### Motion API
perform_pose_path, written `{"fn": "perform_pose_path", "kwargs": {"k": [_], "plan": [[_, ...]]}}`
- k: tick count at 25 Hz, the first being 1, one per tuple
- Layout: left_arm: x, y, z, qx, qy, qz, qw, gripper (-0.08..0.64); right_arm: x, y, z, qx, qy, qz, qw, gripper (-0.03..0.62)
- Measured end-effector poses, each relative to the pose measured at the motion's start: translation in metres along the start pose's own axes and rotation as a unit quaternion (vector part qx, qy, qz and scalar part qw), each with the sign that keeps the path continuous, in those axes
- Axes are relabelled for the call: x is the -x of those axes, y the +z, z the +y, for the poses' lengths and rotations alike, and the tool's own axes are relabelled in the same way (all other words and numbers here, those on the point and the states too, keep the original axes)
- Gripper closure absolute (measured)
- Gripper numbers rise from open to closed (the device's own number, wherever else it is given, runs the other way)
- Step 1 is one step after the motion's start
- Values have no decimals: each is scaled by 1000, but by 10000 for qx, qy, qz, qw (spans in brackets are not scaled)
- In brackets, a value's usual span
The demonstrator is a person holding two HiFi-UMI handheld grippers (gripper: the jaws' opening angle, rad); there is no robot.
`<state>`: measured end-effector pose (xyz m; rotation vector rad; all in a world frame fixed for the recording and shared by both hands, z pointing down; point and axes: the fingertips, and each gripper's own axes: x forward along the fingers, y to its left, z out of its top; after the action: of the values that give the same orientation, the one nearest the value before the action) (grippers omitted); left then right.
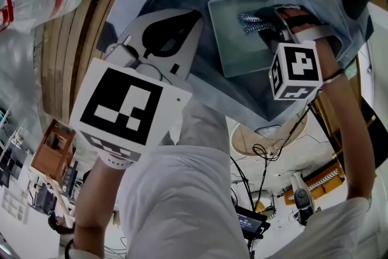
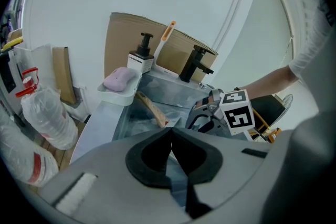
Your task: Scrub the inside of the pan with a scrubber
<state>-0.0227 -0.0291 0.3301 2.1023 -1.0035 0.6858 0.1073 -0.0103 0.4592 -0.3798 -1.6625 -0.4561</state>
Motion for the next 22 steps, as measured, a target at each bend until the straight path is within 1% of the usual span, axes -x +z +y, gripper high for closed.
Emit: {"fn": "perform_pose_path", "kwargs": {"k": [7, 10, 14, 16, 20, 22], "plan": [[-2, 4, 7, 30, 24, 13, 10000, 555, -5, -2, -34, 158, -314, 91, 9993, 457], [-2, 6, 10, 56, 43, -3, 10000, 554, -5, -1, -39, 153, -235, 90, 9996, 456], [-3, 7, 9, 76, 34, 10, 10000, 554, 0, 3, -38, -11, -182, 63, 9998, 455], [-4, 7, 9, 89, 26, 5, 10000, 554, 0, 12, -41, -93, -175, 13, 9998, 456], [-5, 7, 7, 56, 14, 45, 10000, 554, -2, 35, -46, -133, -179, -251, 9994, 456], [-5, 8, 8, 44, 14, 22, 10000, 554, -1, 42, -50, -205, -238, -277, 9991, 456]]}}
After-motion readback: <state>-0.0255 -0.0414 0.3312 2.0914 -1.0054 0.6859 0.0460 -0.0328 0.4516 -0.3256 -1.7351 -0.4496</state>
